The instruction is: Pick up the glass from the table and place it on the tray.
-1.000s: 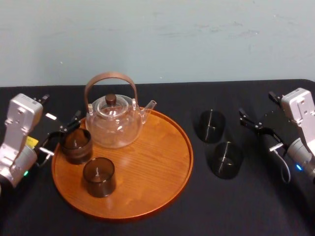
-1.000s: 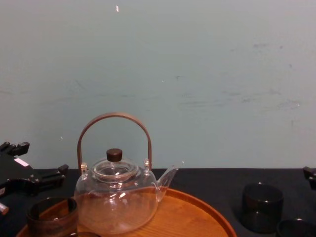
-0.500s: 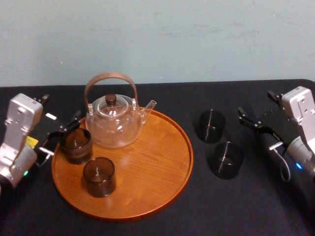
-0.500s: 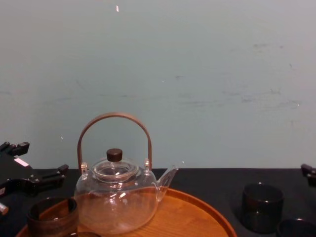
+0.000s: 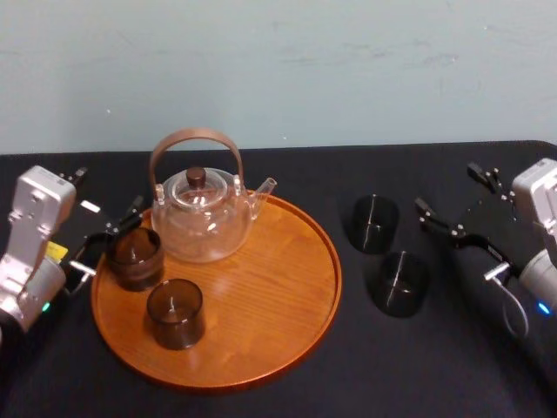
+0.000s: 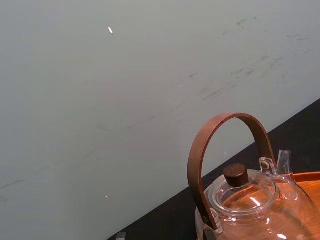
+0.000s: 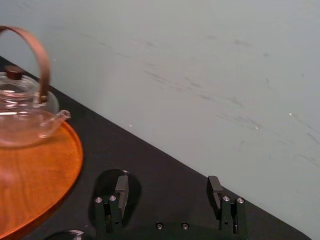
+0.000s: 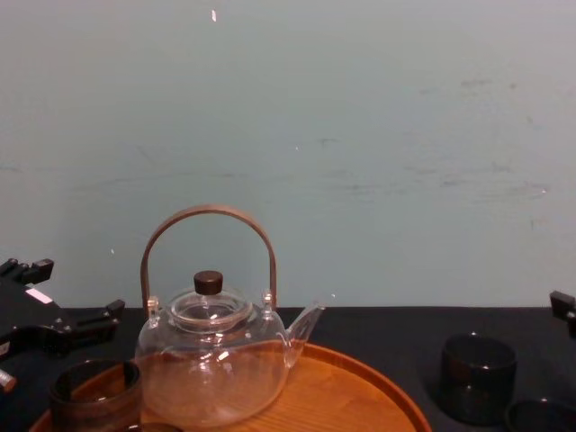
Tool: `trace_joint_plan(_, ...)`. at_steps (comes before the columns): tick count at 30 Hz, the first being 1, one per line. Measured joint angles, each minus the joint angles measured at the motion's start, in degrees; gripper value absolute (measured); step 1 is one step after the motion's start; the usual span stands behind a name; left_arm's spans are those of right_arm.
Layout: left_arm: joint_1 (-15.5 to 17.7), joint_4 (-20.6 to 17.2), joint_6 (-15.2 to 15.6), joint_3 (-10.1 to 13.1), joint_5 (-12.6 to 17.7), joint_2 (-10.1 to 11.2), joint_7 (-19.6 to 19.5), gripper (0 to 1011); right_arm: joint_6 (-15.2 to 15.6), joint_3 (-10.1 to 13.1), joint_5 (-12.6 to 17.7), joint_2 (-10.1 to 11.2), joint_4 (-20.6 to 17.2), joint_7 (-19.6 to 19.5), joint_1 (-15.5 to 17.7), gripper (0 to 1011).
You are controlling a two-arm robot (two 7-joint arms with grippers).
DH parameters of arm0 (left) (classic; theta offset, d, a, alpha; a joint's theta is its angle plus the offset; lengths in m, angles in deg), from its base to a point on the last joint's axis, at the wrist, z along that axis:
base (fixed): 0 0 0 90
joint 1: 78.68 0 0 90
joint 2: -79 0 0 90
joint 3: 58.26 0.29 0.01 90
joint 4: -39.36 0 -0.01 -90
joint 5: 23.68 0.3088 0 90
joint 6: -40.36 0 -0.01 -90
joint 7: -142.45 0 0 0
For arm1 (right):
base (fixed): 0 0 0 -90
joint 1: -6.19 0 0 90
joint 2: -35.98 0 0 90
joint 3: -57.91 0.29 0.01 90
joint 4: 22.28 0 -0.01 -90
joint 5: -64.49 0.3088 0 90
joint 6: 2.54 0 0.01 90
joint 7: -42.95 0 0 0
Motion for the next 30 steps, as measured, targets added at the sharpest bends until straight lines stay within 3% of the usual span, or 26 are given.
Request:
trace_joint_plan(6,0.0,0.0,0.0,0.0,0.0,0.0,0.0,1001,0.44,1.18,-0.29,1.4,-4.9,0.54,4.13,1002)
trace_joint_plan(14,0.0,0.0,0.0,0.0,0.0,0.0,0.0,1002,0.42,2.06,-0.17,1.83,-8.65,1.22,8.7,1002)
trace_joint_plan(30,0.0,0.0,0.0,0.0,0.0,0.0,0.0,1002,0.62,2.85,-0.72,0.62,-10.53,3.21,12.97,1002)
